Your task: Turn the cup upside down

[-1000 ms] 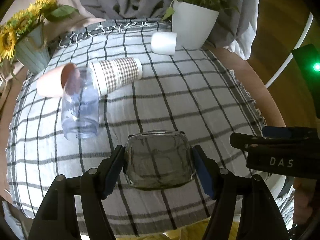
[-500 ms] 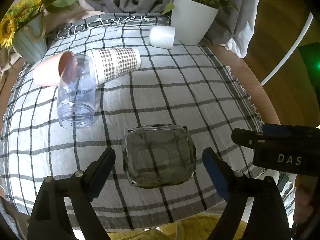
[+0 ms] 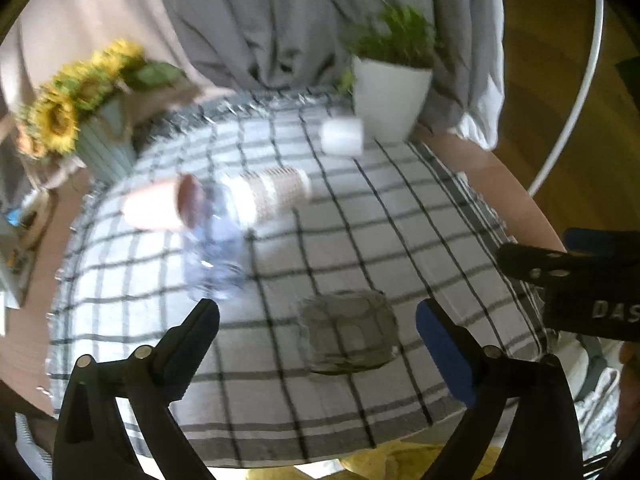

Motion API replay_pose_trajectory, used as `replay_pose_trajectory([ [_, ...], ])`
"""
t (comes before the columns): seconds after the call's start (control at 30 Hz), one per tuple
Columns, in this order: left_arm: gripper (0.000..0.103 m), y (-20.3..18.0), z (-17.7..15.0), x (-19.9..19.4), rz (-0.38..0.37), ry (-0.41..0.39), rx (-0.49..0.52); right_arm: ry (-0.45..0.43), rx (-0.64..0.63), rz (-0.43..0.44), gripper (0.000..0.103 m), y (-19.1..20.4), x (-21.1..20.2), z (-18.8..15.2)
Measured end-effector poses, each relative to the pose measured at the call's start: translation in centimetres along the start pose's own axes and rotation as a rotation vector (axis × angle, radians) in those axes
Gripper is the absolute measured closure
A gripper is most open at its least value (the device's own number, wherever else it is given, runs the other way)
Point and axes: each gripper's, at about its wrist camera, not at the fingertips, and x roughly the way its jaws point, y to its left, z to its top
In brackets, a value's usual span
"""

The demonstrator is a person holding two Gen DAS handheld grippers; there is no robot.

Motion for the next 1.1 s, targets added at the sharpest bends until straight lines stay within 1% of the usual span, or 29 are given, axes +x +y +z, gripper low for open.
replay_pose_trajectory([
  [0.13,0.0,2.0,0.3,-2.0,0.064,-0.049,-0.039,-0.101,-0.024,0.027,0.01,1.4,-3.0,0.1],
  [0.17,0.0,2.4,0.3,-2.5,0.08,-0.06,-0.05,-0.12,-0.029,0.034,0.01,1.8,-3.5,0.2],
  [0.2,0.0,2.9,0.4,-3.0,0.1,-0.075,-0.061,-0.132,-0.059,0.037,0.009,2.1,-3.9,0.2],
  [0.3,0.0,4.2,0.6,-4.5,0.158,-0.118,-0.081,-0.184,-0.08,0.057,0.009,3.4,-5.2,0.0],
  [0.43,0.0,5.9,0.7,-6.4,0.211,-0.169,-0.11,-0.211,-0.091,0.09,0.009,4.9,-6.0,-0.3],
  [0.6,0.0,7.0,0.7,-8.2,0.265,-0.22,-0.108,-0.223,-0.082,0.113,0.008,6.0,-6.6,-0.9],
  [0.83,0.0,8.5,0.5,-9.2,0.271,-0.251,-0.133,-0.243,-0.078,0.129,0.008,7.4,-7.2,-1.3],
  [0.9,0.0,8.8,0.5,-9.4,0.276,-0.262,-0.134,-0.235,-0.106,0.124,0.008,7.7,-7.4,-1.4],
  [1.1,0.0,9.6,0.5,-9.8,0.282,-0.273,-0.144,-0.245,-0.114,0.132,0.008,8.6,-7.5,-1.3],
])
